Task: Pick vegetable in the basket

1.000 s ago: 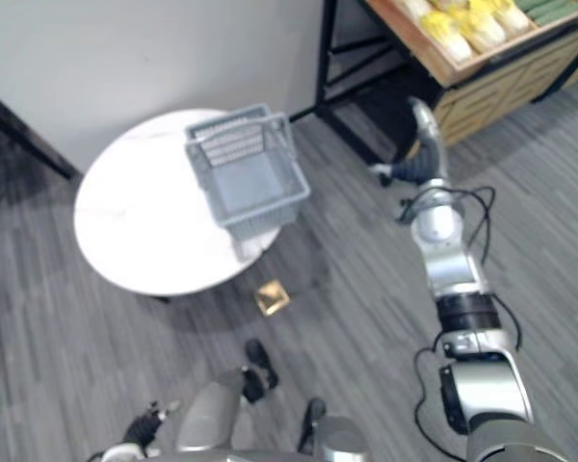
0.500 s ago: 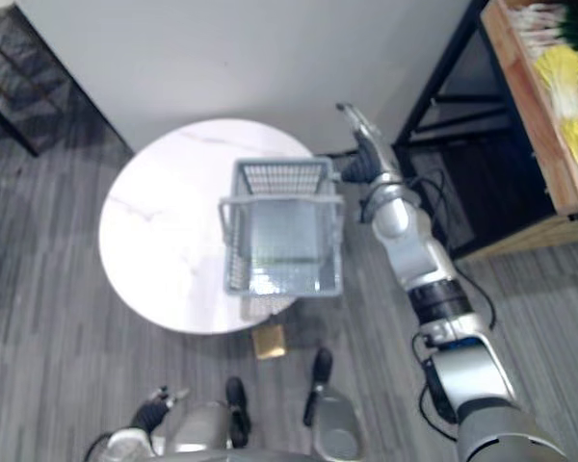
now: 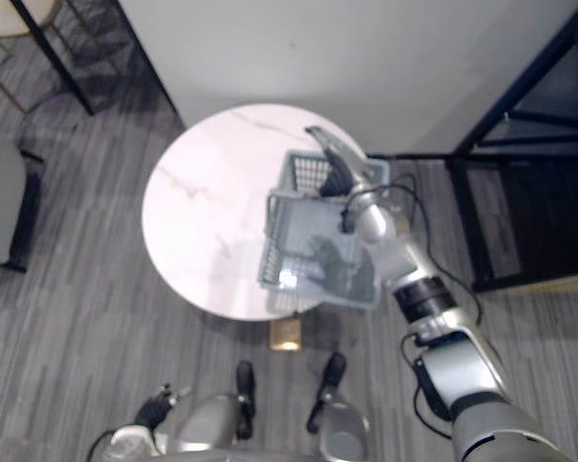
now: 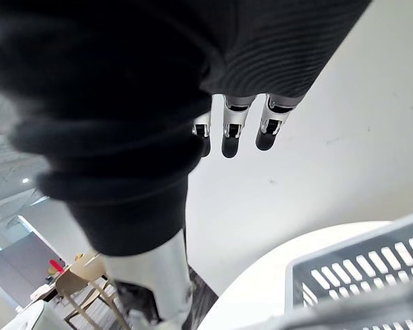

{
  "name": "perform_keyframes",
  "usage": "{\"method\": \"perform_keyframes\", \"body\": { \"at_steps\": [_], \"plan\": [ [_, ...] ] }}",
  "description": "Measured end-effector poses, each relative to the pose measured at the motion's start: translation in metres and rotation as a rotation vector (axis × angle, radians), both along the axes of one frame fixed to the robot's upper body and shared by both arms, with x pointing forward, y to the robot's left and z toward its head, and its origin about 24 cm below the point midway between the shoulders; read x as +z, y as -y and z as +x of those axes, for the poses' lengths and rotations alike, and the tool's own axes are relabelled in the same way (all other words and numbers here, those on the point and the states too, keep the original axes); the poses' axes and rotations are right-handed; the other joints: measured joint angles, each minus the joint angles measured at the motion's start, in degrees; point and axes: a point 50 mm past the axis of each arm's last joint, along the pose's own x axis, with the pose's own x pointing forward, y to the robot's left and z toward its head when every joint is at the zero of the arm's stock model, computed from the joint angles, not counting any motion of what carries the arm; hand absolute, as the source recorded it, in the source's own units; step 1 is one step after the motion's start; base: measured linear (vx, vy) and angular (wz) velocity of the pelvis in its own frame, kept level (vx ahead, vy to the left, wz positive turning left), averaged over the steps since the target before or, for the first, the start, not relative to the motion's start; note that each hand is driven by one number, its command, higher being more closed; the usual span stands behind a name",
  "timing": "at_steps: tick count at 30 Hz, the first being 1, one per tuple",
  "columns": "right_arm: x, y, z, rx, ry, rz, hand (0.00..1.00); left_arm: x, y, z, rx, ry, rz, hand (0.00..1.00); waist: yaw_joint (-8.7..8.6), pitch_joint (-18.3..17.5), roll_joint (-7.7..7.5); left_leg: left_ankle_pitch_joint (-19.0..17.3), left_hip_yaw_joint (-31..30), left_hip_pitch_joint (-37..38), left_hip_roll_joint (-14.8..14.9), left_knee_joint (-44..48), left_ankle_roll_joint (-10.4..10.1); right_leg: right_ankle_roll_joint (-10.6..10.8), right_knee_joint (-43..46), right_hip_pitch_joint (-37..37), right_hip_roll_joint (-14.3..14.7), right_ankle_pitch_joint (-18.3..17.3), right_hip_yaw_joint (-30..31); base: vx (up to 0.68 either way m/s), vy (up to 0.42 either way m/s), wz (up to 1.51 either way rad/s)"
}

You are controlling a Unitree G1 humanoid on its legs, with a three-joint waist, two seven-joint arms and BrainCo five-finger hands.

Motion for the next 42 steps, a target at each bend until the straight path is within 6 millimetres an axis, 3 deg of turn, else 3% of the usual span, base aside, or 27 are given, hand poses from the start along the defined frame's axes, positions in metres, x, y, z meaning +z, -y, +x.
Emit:
{"method": "perform_keyframes", "body": {
  "at_steps": [9, 10, 12, 15, 20, 22, 26, 28, 29, 31, 33, 35, 36, 38, 39, 40, 42],
  "plan": [
    [-0.025, -0.003, -0.003, 0.015, -0.093, -0.033, 0.0, 0.002, -0.001, 0.005, -0.006, 0.01, 0.006, 0.0, -0.97, 0.2, 0.29, 1.2, 1.0, -2.6, -0.3, -0.6, 0.4, -0.1, 0.0, -2.9, -0.4, 0.6, 1.0, -0.07, 0.001, -0.04],
    [-0.028, 0.0, -0.002, 0.004, -0.106, -0.036, 1.0, 0.002, -0.001, 0.007, -0.008, 0.018, 0.006, 0.0, -1.11, 0.4, 0.34, 1.5, 1.1, -3.0, -0.3, -0.7, 0.4, -0.2, 0.0, -3.7, -0.4, 0.8, 1.1, 0.0, -0.017, -0.04],
    [-0.026, 0.002, -0.001, -0.009, -0.098, -0.029, 1.0, 0.005, 0.0, 0.016, -0.015, 0.037, 0.005, 0.0, -1.48, 1.9, 0.58, 2.2, 1.2, -2.9, -0.4, -1.4, 0.4, -0.3, 0.0, -4.1, -0.3, 1.1, 1.2, 0.0, -0.003, -0.06],
    [-0.006, 0.005, 0.011, -0.027, -0.061, -0.046, 1.0, 0.009, 0.003, 0.031, -0.041, 0.073, 0.005, 0.0, -1.98, 3.4, 1.37, 2.7, 1.5, -4.5, -0.5, -1.2, 0.5, -0.4, -0.1, -5.8, -0.3, 2.0, 1.8, -0.01, 0.002, -0.04],
    [0.05, 0.024, 0.034, -0.115, 0.031, -0.102, 1.0, 0.02, 0.004, 0.057, -0.116, 0.142, 0.029, 0.0, -2.07, 6.2, 3.88, 3.4, 1.6, -9.0, -0.6, -0.4, 0.8, 0.0, -1.3, -9.7, -0.3, 4.7, 3.1, 0.0, 0.002, 0.01],
    [0.061, 0.03, 0.037, -0.138, 0.05, -0.107, 1.0, 0.022, 0.007, 0.064, -0.135, 0.154, 0.027, 0.0, -1.65, 6.6, 4.7, 3.4, 1.6, -9.5, -0.6, -0.3, 0.8, 0.5, -2.2, -9.7, -0.2, 5.3, 3.6, 0.0, 0.0, 0.0],
    [0.064, 0.032, 0.038, -0.164, 0.066, -0.146, 1.0, 0.026, 0.012, 0.07, -0.162, 0.178, 0.023, 0.0, -1.46, 6.8, 5.01, 3.5, 1.8, -9.3, -0.3, -0.3, 0.8, 0.6, -2.3, -9.7, 0.4, 5.4, 5.1, 0.02, 0.001, -0.06],
    [0.06, 0.033, 0.038, -0.175, 0.061, -0.144, 1.0, 0.025, 0.015, 0.069, -0.165, 0.174, 0.013, 0.0, -1.2, 7.3, 4.3, 3.4, 3.4, -7.7, -0.2, -0.4, 0.7, 0.6, -2.3, -9.1, 0.8, 5.4, 6.9, 0.05, 0.0, -0.38],
    [0.05, 0.035, 0.036, -0.179, 0.041, -0.143, 1.0, 0.023, 0.018, 0.067, -0.162, 0.167, 0.002, 0.0, -0.7, 7.4, 4.09, 2.6, 4.1, -6.4, 0.0, 0.1, 0.5, 0.6, -2.3, -8.2, 1.2, 5.4, 8.4, 0.08, 0.005, -0.56],
    [0.029, 0.033, 0.03, -0.168, -0.001, -0.139, 1.0, 0.021, 0.024, 0.063, -0.143, 0.167, -0.02, 0.0, -0.13, 7.5, 3.91, -2.5, 2.7, -7.4, 1.9, 9.3, 0.2, 0.6, -1.3, -6.9, 2.7, 5.4, 11.8, 0.07, 0.001, -0.79],
    [-0.005, 0.013, 0.018, -0.094, -0.066, -0.108, 1.0, 0.017, 0.02, 0.05, -0.103, 0.15, -0.024, 0.0, 0.37, 7.4, 3.54, -10.4, -12.0, -9.9, 3.5, 23.7, -0.6, 0.4, -0.1, -5.9, 6.4, 5.1, 18.5, -0.01, 0.009, -1.53],
    [-0.025, 0.003, 0.008, -0.045, -0.11, -0.09, 1.0, 0.012, 0.016, 0.039, -0.075, 0.114, -0.024, 0.0, 0.12, 7.3, 2.93, -16.6, -20.9, -7.4, 2.6, 25.7, -2.6, 0.5, -0.5, -5.6, 9.1, 3.3, 24.3, -0.09, 0.131, -1.69],
    [-0.032, 0.004, 0.004, -0.045, -0.127, -0.083, 1.0, 0.012, 0.014, 0.037, -0.069, 0.107, -0.02, 0.0, -0.32, 7.2, 2.44, -18.5, -21.6, -6.3, 2.4, 24.8, -3.0, 0.7, -1.1, -5.5, 9.5, 3.5, 25.5, -0.13, 0.19, -1.5],
    [-0.065, 0.024, -0.023, -0.095, -0.205, 0.011, 1.0, 0.011, -0.001, 0.034, -0.055, 0.079, 0.017, 0.0, -2.3, 6.0, -2.14, -17.7, -16.7, -3.7, 0.6, 21.7, -1.6, 0.8, -3.7, -5.2, 7.3, 3.6, 27.5, -0.09, 0.171, -0.99],
    [-0.073, 0.031, -0.035, -0.113, -0.217, 0.052, 1.0, 0.009, -0.004, 0.03, -0.056, 0.053, 0.027, 0.0, -3.46, 5.6, -3.29, -17.1, -14.9, -2.0, -0.3, 20.2, -1.1, 1.0, -3.3, -5.3, 6.5, 4.5, 28.6, -0.04, 0.145, -0.98],
    [-0.079, 0.045, -0.05, -0.161, -0.218, 0.094, 1.0, 0.007, -0.009, 0.027, -0.063, 0.02, 0.044, 0.0, -5.34, 5.3, -4.1, -17.0, -12.2, 0.4, -1.3, 18.9, -0.7, 1.2, -1.9, -5.4, 6.1, 6.2, 30.5, -0.01, 0.118, -0.76],
    [-0.084, 0.063, -0.064, -0.23, -0.219, 0.129, 1.0, 0.009, -0.013, 0.032, -0.072, 0.023, 0.06, 0.0, -6.8, 4.9, -4.55, -17.1, -9.2, 1.6, -2.0, 18.9, -0.1, -0.1, -1.3, -6.0, 5.7, 6.6, 31.5, -0.01, 0.12, -0.72]
  ]
}}
